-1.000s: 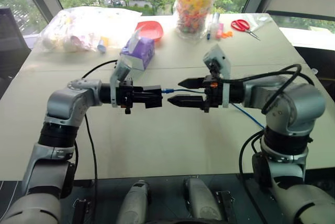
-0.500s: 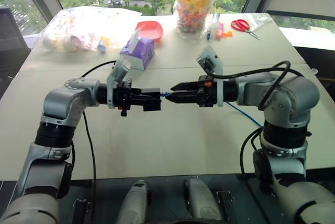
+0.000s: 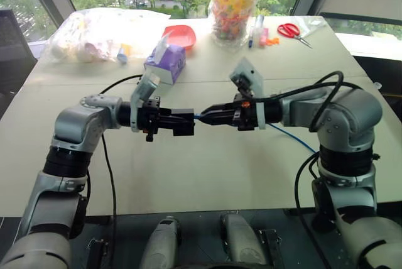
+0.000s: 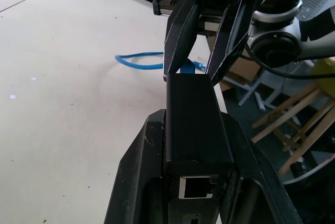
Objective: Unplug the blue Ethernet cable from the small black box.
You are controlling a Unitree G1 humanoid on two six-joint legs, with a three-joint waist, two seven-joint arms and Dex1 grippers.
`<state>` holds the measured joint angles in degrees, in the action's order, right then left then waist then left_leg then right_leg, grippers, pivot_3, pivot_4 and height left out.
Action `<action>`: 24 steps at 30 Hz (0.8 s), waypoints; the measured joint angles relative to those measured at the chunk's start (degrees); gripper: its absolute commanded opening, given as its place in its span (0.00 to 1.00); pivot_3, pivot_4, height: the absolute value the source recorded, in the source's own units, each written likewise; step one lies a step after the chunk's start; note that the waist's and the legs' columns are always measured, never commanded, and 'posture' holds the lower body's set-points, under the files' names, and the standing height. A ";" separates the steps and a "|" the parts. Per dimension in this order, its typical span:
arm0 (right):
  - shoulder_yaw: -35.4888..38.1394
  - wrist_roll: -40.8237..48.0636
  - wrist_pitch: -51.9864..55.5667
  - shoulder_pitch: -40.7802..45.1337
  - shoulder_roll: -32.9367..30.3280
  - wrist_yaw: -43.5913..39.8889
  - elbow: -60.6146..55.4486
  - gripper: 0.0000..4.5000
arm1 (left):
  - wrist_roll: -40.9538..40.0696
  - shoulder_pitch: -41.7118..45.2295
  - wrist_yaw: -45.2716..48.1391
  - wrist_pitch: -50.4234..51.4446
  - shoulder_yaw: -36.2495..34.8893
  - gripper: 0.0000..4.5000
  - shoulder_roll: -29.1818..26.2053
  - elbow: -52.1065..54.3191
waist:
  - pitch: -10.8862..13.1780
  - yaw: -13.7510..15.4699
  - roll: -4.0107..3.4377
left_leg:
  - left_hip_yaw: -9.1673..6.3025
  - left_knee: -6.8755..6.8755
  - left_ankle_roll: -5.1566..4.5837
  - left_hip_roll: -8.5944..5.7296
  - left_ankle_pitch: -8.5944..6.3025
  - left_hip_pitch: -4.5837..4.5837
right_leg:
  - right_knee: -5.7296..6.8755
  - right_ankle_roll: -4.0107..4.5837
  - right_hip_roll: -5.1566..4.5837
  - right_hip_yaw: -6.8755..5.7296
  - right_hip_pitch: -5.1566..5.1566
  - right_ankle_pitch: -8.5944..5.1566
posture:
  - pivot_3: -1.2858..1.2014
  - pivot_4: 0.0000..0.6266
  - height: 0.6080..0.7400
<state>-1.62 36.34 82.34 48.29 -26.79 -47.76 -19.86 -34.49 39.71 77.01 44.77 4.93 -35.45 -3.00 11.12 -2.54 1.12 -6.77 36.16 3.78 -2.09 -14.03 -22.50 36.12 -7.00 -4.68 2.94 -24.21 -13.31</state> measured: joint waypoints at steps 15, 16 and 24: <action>-2.66 2.77 -2.66 0.11 -1.78 2.08 1.96 0.85 | 0.01 0.00 -0.21 -0.13 0.02 0.12 0.00 0.84 | 0.00 0.02 0.00 | 0.00 -0.01 0.00 0.01 0.00 -0.01 | -0.01 0.00 0.00 0.00 -0.01 0.00 | 0.52 0.24 1.00; -2.57 3.00 -2.66 0.17 -1.79 2.26 2.09 0.85 | 0.01 0.00 -0.21 -0.15 0.03 0.12 0.00 0.85 | 0.00 0.02 0.00 | 0.00 -0.01 0.00 0.01 0.00 -0.01 | -0.01 0.00 0.00 0.00 -0.01 0.00 | 0.52 0.24 1.00; -2.38 4.89 -2.62 0.20 -1.83 3.28 2.35 0.06 | 0.14 -0.02 -0.09 -0.29 0.40 0.12 -0.11 0.95 | 0.00 0.02 0.00 | 0.00 -0.01 0.00 0.01 0.00 -0.01 | -0.01 0.00 0.00 0.00 -0.01 0.00 | 0.52 0.24 1.00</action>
<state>-4.01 41.23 79.72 48.49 -28.62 -44.48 -17.51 -34.35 39.68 76.92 44.47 5.33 -35.56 -2.05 11.12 -2.53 1.12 -6.76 36.15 3.78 -2.09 -14.03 -22.51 36.11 -7.00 -4.68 2.94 -24.22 -13.31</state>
